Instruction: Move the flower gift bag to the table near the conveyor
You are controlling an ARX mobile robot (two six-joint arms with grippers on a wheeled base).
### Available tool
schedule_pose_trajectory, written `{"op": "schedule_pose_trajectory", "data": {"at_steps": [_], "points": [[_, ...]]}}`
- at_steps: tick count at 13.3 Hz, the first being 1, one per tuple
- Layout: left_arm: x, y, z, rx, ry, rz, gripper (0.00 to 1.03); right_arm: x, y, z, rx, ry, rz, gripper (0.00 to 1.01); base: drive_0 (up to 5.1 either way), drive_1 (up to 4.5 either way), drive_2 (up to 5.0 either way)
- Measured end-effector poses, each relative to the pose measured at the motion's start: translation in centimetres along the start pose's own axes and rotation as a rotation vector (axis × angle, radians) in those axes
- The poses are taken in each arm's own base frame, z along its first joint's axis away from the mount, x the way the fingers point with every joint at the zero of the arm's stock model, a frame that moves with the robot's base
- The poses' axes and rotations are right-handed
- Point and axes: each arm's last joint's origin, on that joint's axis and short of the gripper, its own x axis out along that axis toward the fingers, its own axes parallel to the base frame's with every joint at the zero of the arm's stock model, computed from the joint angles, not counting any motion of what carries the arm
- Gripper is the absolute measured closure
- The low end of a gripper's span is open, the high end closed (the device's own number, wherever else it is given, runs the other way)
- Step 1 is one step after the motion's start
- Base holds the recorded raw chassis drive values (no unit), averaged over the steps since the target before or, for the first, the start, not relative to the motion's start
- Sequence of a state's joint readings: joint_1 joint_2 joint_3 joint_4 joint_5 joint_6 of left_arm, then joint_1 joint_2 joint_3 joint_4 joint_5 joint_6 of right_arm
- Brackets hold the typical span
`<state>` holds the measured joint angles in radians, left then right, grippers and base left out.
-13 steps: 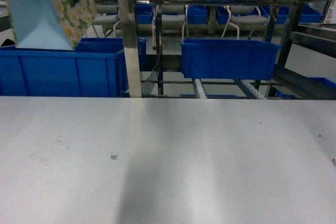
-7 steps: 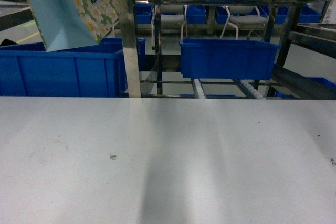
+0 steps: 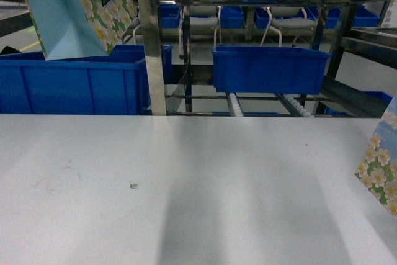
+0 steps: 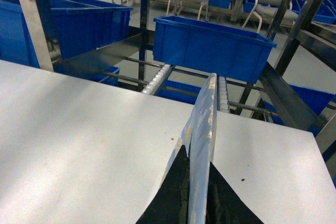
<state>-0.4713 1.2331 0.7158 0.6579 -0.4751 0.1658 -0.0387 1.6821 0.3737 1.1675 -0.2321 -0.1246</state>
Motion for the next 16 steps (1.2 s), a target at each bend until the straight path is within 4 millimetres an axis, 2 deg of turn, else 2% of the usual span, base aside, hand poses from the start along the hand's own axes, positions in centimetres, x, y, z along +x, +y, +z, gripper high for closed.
{"op": "schedule_pose_trajectory", "data": {"at_steps": [3, 5, 13, 14, 16], "points": [[0.0, 0.0, 0.0, 0.0, 0.0, 0.0, 1.01, 1.7, -0.3, -2.5, -0.005, 0.025, -0.004, 0.98, 0.0, 0.0, 0.0], [0.0, 0.0, 0.0, 0.0, 0.001, 0.0, 1.01, 2.2, -0.4, -5.5, 0.006, 0.124, -0.002, 0.98, 0.0, 0.0, 0.0], [0.0, 0.0, 0.0, 0.0, 0.0, 0.0, 1.01, 1.9, -0.5, -6.2, 0.018, 0.145, -0.034, 0.98, 0.0, 0.0, 0.0], [0.0, 0.0, 0.0, 0.0, 0.001, 0.0, 1.01, 1.5, -0.3, -6.3, 0.019, 0.158, -0.034, 0.91, 0.0, 0.0, 0.0], [0.0, 0.0, 0.0, 0.0, 0.0, -0.001, 1.01, 0.3, 0.5, -6.6, 0.021, 0.198, -0.057, 0.66, 0.0, 0.0, 0.0]]}}
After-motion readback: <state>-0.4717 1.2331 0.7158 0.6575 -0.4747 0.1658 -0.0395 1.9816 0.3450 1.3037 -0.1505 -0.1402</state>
